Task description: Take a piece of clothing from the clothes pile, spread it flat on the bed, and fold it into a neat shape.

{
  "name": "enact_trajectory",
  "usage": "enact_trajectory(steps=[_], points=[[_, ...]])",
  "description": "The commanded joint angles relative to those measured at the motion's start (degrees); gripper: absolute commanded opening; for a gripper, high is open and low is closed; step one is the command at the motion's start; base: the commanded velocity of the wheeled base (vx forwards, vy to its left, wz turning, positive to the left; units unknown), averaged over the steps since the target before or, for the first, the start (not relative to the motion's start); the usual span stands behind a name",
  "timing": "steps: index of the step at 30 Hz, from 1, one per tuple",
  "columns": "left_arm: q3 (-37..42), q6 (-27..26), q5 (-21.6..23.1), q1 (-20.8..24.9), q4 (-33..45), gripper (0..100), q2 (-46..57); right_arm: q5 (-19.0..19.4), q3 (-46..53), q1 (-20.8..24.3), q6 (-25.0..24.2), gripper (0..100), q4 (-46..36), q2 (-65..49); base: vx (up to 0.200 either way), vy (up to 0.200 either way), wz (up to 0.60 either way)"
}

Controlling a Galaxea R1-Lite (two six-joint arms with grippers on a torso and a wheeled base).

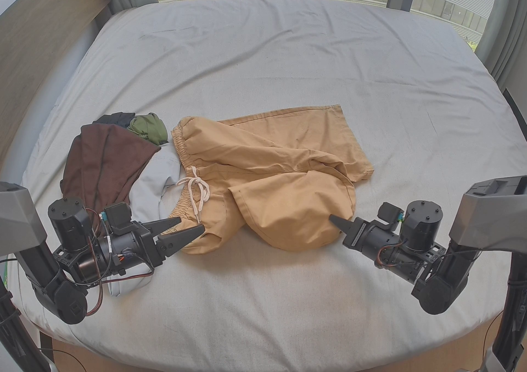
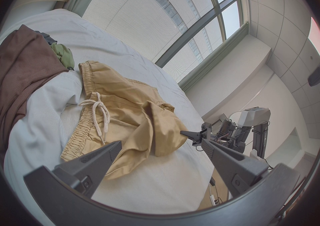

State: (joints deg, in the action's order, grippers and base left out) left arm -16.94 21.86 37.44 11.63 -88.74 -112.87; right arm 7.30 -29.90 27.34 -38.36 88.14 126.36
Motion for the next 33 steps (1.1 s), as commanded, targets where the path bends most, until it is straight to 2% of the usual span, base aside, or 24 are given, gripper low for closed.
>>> enact_trajectory(steps=[1, 8, 16, 21, 24, 33], points=[[0.1, -0.1, 0.0, 0.1, 0.0, 100, 0.0, 0.3, 3.1, -3.3, 1.3, 0, -0.1, -3.4, 0.000, 0.000, 0.00], [0.1, 0.0, 0.0, 0.1, 0.1, 100, -0.2, 1.7, 5.6, -6.1, 4.3, 0, -1.3, -4.6, 0.000, 0.000, 0.00], [0.3, -0.1, 0.0, 0.1, 0.1, 100, -0.2, 1.8, 5.3, -7.2, 7.1, 0, -8.2, -8.2, 0.000, 0.000, 0.00], [0.5, -0.1, 0.0, 0.2, 0.1, 100, -0.2, 1.8, 5.1, -8.4, 8.8, 0, -9.5, -8.2, 0.000, 0.000, 0.00], [0.5, -0.1, 0.0, 0.2, 0.1, 100, -0.2, 1.8, 4.7, -10.3, 10.0, 0, -11.4, -8.0, 0.000, 0.000, 0.00], [0.8, -0.1, 0.0, 0.6, 0.1, 100, -0.2, 1.8, 2.7, -12.3, 13.2, 0, -11.0, -3.6, 0.000, 0.000, 0.00]])
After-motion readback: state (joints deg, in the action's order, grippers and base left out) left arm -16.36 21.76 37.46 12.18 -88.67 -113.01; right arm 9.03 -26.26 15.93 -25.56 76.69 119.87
